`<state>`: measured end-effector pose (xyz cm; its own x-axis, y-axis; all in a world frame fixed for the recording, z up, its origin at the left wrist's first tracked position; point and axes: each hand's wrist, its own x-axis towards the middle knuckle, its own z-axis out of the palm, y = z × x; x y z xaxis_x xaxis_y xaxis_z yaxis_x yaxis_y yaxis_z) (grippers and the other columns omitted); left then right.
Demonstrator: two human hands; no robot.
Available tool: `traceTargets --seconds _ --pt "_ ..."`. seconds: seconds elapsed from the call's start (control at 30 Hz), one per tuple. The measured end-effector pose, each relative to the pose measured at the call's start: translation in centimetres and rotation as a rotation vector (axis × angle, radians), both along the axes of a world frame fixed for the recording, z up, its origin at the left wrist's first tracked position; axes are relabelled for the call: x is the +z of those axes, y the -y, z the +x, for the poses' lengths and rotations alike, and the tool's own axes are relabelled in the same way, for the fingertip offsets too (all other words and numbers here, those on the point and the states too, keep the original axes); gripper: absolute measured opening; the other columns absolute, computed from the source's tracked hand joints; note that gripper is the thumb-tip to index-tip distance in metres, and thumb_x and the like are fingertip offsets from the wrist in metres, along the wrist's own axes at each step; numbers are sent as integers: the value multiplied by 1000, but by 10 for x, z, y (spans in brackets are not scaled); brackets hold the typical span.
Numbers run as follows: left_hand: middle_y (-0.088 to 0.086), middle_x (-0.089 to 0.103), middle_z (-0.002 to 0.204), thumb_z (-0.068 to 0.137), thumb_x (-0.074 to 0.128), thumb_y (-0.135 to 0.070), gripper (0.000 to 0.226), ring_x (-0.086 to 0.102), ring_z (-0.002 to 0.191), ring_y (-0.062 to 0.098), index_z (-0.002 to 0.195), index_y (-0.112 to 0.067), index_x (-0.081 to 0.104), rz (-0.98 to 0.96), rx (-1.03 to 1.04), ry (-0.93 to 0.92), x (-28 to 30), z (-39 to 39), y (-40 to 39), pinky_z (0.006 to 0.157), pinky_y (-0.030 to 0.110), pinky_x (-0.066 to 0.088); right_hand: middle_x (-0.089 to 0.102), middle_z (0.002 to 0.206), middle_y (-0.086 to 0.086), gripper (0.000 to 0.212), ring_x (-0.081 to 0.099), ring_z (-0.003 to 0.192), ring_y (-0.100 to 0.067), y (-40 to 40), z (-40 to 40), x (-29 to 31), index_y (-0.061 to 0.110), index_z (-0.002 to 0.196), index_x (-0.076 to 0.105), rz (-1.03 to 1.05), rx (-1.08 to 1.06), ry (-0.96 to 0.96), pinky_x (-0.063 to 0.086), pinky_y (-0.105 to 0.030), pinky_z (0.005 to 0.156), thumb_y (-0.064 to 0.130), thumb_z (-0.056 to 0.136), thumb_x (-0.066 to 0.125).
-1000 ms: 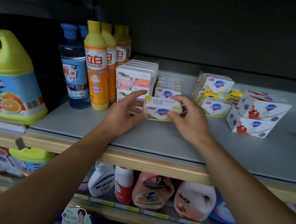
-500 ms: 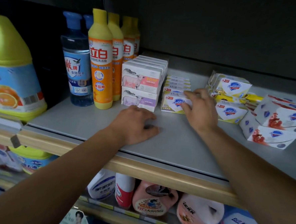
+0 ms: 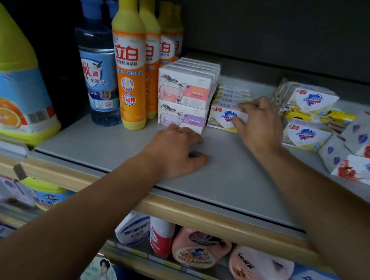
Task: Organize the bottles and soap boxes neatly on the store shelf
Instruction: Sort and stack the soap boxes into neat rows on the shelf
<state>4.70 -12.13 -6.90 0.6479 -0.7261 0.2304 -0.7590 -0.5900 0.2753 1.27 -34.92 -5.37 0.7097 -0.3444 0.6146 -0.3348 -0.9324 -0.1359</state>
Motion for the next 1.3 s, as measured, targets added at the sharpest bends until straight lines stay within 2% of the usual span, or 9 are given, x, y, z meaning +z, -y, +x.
traceTargets --seconds 0.13,0.4,0.57,0.73,0.83,0.93,1.07,1.23,1.3 --pt "-6 58 134 74 40 -65 70 47 124 23 130 -28 59 -4 0 7 0 0 0 105 38 39 51 117 -8 41 50 109 -33 -1 1 0 23 127 63 0 1 -1 40 -42 88 37 89 65" --pt "-6 58 134 74 40 -65 69 47 124 23 129 -29 60 -5 3 -4 0 0 0 105 38 39 51 119 -8 42 49 111 -33 -4 -1 2 23 129 61 -12 -22 -27 42 -46 89 38 89 64" --pt "-5 58 134 74 40 -65 69 47 124 23 129 -28 59 6 -3 -5 1 1 1 105 39 38 51 119 -9 44 49 110 -33 -4 -1 3 22 130 62 -33 -29 -36 42 -44 86 38 89 63" --pt "-4 58 134 73 41 -64 70 47 125 24 129 -27 60 -3 2 -5 2 -1 1 106 40 38 51 123 -11 50 46 115 -35 -6 -5 11 21 133 57 -32 -50 -96 44 -47 90 44 89 59" --pt "-3 59 135 74 41 -63 69 47 126 24 130 -27 60 0 12 -5 1 0 -1 107 39 37 52 127 -13 58 44 118 -38 -11 -20 15 17 138 50 26 -9 -101 42 -45 97 46 88 58" --pt "-1 60 135 74 45 -60 67 48 126 24 129 -25 61 -21 13 -11 4 -4 -1 107 38 38 53 127 -11 52 45 116 -37 -13 -56 15 15 132 55 112 40 -65 40 -41 96 42 88 59" --pt "5 62 131 86 65 -45 49 54 123 26 127 -20 62 -88 -4 19 11 -14 -3 101 35 44 50 132 -6 50 46 123 -32 0 -114 6 18 132 56 191 48 -170 37 -36 100 43 89 59" --pt "3 66 124 86 69 -33 43 63 108 21 126 -17 63 -163 -56 59 22 -30 18 85 19 39 47 139 0 61 41 132 -24 22 -163 -2 22 137 52 246 57 -349 35 -34 109 55 86 53" --pt "3 67 119 86 70 -28 41 65 99 20 124 -15 64 -199 -99 43 28 -38 37 80 17 38 48 139 0 63 43 130 -24 26 -171 -4 23 137 51 264 69 -384 35 -34 109 59 85 50"
